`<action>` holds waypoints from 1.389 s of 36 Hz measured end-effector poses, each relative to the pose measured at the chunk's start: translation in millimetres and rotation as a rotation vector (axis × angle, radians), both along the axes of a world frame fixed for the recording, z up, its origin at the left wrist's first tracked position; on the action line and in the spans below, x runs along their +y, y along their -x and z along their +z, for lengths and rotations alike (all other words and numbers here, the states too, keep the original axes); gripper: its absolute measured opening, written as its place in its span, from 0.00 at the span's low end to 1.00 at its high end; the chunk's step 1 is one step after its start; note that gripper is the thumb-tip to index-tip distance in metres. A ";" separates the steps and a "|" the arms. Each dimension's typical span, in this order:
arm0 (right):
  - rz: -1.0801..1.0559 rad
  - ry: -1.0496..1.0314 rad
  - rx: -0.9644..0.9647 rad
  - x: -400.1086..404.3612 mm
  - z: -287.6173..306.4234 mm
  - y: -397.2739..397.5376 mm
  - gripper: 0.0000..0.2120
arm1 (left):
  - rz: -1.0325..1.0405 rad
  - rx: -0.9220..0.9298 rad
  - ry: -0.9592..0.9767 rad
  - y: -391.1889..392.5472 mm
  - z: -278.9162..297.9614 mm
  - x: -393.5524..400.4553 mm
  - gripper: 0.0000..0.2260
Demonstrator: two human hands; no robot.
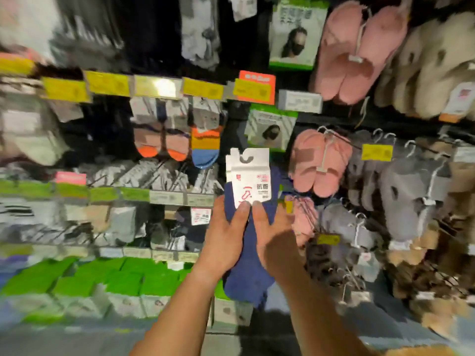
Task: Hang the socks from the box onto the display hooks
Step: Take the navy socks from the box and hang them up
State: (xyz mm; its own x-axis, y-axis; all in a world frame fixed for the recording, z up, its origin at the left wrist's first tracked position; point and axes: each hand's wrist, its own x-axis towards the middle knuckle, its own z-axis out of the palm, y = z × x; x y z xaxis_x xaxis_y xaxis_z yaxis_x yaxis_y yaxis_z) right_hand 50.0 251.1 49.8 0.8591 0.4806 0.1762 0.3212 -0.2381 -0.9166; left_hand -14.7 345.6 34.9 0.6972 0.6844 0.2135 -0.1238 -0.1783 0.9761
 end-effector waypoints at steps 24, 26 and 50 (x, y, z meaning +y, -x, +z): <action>0.627 -0.078 0.092 386.0 5.4 426.6 0.11 | 0.606 -0.003 -0.110 467.8 9.9 323.1 0.21; 0.655 -0.066 0.091 416.4 4.6 447.2 0.13 | 0.633 -0.013 -0.100 488.3 5.1 353.8 0.24; 0.705 -0.106 0.066 820.7 26.1 655.4 0.17 | 0.707 -0.085 -0.071 701.3 32.8 742.4 0.25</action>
